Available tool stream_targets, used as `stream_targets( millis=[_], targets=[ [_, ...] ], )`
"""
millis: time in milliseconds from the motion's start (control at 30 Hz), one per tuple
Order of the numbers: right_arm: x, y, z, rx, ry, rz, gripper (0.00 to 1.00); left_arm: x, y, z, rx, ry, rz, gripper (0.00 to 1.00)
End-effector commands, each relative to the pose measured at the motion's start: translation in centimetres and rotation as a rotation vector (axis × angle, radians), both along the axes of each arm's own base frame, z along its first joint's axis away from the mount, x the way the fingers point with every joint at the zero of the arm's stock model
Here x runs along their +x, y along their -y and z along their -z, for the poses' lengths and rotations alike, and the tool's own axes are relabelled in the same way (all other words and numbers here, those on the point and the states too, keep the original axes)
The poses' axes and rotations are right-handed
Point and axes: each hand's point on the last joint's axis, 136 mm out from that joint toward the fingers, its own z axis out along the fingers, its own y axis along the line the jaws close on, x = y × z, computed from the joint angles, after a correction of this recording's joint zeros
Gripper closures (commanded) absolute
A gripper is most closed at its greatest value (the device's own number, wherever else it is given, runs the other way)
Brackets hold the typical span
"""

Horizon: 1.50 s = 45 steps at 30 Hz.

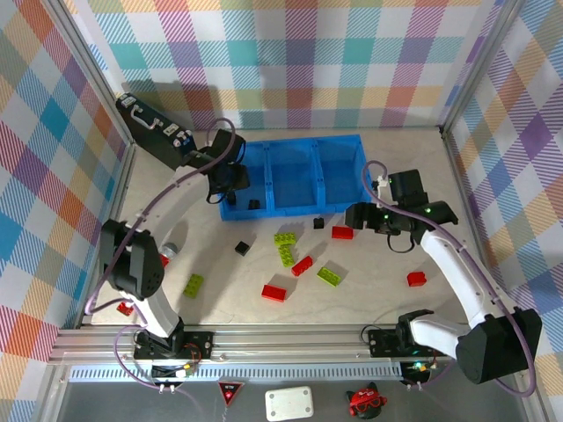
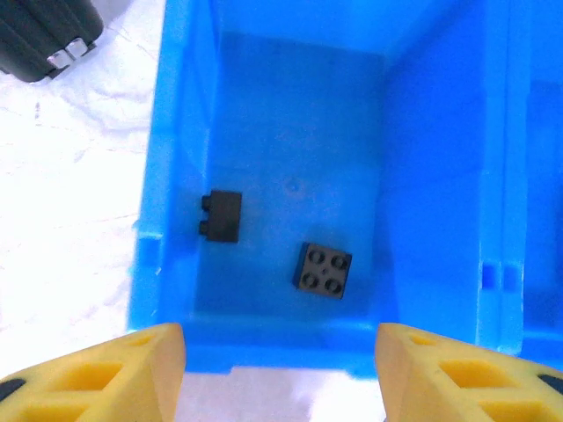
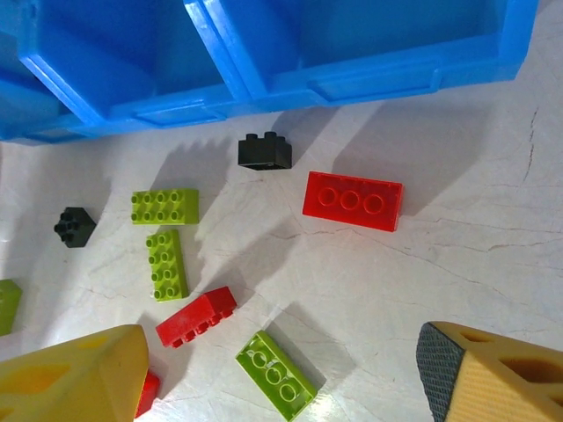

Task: Sort the legos into containers by color
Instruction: Place the lego in the container, then pick up the lego from the center of the table.

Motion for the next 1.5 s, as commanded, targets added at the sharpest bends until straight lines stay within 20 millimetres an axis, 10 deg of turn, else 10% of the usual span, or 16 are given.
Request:
stream_targets(
  millis=[0,500,967,1467],
  targets=[
    [0.4,0.2,1.1,-0.062,-0.022,0.035,0.19,-1.5,-1.6,-0.4,0.036,0.019,0.04,0.4],
    [2.5,-3.0,7.7,-0.143,-0.111,0.052,0.12,-5.9,-10.8,-2.0,0.063,0.076,-0.018,0.31],
    [6.0,-1.8,12.2,-0.294,-0.136,0.171,0.14,-5.8,-9.1,-2.6,-0.049,0.065,0.105,0.28],
    [6.1,-2.9,14.9,-0.291,-0.186,0.159,0.19,-5.2,-12.1,-1.7,-0.05,0.112,0.037,0.27]
  ],
)
